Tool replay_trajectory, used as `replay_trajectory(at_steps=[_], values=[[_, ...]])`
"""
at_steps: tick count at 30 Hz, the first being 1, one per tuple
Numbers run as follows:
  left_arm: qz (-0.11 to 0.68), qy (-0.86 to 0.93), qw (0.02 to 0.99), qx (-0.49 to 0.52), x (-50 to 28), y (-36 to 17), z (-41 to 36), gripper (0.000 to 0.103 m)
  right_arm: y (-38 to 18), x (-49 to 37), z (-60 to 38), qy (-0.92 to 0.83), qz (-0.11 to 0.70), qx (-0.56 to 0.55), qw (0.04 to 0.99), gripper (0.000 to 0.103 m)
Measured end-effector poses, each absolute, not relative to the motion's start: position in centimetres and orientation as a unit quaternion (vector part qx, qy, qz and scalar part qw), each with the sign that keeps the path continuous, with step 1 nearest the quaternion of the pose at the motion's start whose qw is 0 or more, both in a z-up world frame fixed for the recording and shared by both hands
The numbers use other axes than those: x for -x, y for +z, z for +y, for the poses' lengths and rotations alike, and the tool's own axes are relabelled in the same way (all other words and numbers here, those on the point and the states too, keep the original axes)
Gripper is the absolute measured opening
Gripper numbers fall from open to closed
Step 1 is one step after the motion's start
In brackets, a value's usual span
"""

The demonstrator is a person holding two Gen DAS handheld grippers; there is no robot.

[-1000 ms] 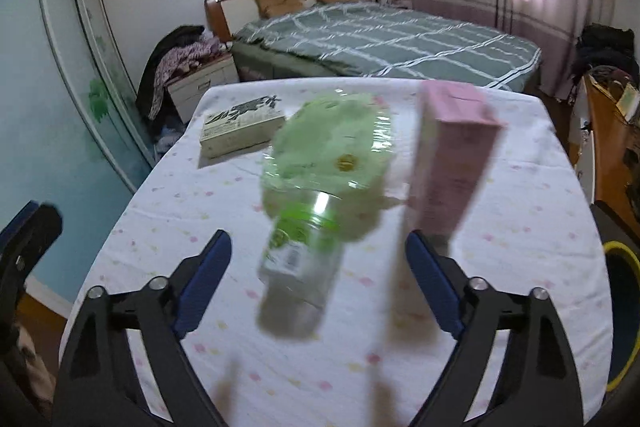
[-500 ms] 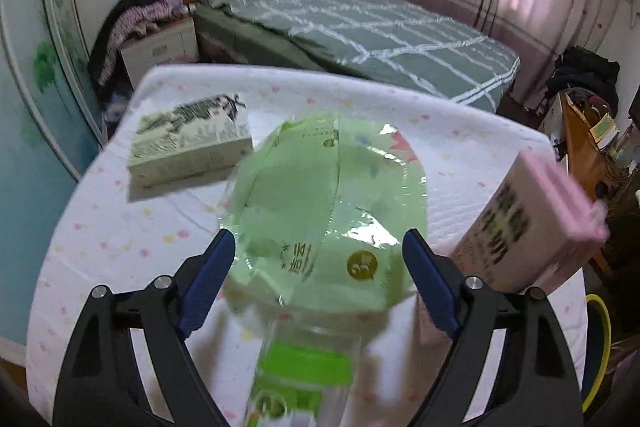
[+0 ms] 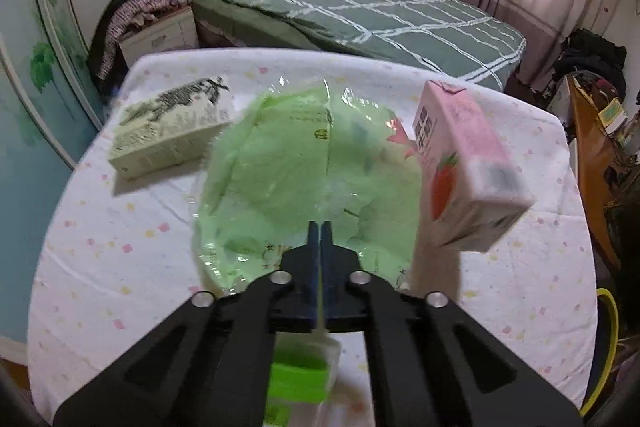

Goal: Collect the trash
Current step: 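Grasp the green plastic bag with the right gripper and lift it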

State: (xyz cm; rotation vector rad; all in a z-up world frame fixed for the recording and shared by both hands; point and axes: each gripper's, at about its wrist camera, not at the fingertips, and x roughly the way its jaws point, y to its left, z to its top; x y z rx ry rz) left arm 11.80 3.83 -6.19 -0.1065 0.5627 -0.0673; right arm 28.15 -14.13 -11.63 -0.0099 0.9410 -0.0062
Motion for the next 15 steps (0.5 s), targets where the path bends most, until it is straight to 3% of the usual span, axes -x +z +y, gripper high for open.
replay_trajectory(at_steps=[10,11,14,15], values=[[0.282,-0.043,0.957,0.053,-11.9,-6.5,3.2,0.089,-7.8,-24.6,-15.8,0.034,0.416,-0.032,0.908,0.001],[0.282,-0.044,0.957,0.053,-11.8,-6.5,3.1,0.089,-8.0,-25.1,-15.7,0.034,0.421,-0.031,0.906,0.005],[0.277,-0.045,0.958,0.051,-11.5,-6.2,2.9,0.089,-9.1,-26.9,-14.6,0.039,0.437,-0.017,0.898,0.041],[0.275,-0.044,0.959,0.049,-11.4,-6.0,3.0,0.089,-9.5,-27.4,-14.3,0.041,0.442,-0.017,0.896,0.048]])
